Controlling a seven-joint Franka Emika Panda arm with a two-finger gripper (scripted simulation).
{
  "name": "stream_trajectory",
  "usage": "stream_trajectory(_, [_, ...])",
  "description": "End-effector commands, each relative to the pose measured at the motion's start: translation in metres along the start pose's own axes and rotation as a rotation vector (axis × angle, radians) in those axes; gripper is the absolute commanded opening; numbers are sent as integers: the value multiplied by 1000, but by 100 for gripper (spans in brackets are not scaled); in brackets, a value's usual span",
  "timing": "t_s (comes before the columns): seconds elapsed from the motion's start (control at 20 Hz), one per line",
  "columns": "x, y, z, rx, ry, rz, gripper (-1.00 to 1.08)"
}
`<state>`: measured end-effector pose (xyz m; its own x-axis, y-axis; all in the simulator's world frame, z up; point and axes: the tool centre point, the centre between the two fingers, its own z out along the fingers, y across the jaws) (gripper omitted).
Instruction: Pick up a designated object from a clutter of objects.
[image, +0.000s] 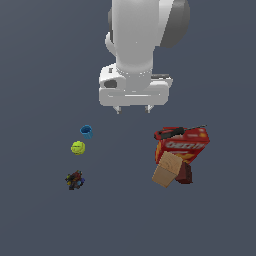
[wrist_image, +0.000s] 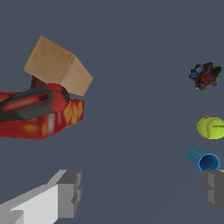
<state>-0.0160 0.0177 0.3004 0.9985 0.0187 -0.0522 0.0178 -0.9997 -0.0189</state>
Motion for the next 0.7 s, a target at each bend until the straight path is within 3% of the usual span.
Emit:
stream_trajectory(0.0, [0,0,0,0,0,0,100])
stream_trajectory(0.65, [5,13,4,-13,2,-25,100])
